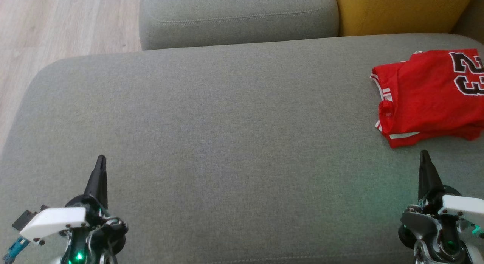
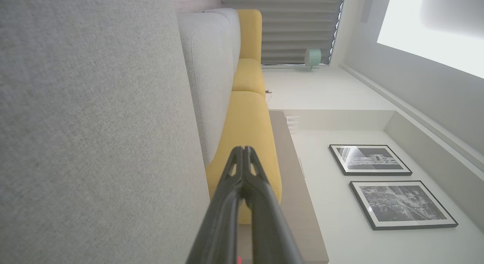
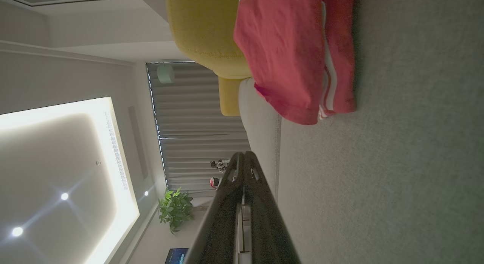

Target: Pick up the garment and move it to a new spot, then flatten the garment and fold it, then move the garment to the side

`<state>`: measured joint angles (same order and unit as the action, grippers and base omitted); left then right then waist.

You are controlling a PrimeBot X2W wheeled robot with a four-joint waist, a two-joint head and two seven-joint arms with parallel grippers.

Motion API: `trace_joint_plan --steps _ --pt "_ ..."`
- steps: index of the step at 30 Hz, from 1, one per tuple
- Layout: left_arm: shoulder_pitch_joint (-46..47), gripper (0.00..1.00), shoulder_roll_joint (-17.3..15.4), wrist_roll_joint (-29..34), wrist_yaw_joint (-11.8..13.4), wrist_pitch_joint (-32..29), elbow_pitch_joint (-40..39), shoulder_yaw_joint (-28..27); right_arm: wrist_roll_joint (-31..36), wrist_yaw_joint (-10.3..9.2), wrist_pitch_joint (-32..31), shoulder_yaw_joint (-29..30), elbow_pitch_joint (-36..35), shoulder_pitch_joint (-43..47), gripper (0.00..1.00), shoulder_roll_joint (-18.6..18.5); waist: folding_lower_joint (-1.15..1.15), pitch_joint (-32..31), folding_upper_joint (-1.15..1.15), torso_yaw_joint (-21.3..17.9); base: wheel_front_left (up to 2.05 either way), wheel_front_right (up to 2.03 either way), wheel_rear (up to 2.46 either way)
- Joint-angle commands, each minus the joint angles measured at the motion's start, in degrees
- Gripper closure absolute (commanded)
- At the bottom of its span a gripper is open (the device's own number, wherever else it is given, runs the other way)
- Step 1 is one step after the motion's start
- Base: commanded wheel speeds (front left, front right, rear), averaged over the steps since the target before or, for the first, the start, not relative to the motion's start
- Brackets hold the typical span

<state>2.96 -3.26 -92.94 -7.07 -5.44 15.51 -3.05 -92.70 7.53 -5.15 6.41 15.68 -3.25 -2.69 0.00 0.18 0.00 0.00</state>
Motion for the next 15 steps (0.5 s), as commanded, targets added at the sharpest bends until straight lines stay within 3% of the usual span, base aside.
trace_joint_plan --steps 1,15 --pt "3.15 1.0 -0.36 -0.05 -0.42 -0.24 -1.49 -2.47 -0.28 -0.04 -0.55 -0.88 -1.71 -2.84 1.0 -0.92 0.0 0.0 0.0 0.0 0.0 0.0 0.0" --pt "3.16 1.0 -0.23 0.1 -0.42 -0.39 -1.48 -2.65 -0.13 -0.04 -0.69 -0.7 -1.7 -2.85 1.0 -0.79 0.0 0.0 0.0 0.0 0.0 0.0 0.0"
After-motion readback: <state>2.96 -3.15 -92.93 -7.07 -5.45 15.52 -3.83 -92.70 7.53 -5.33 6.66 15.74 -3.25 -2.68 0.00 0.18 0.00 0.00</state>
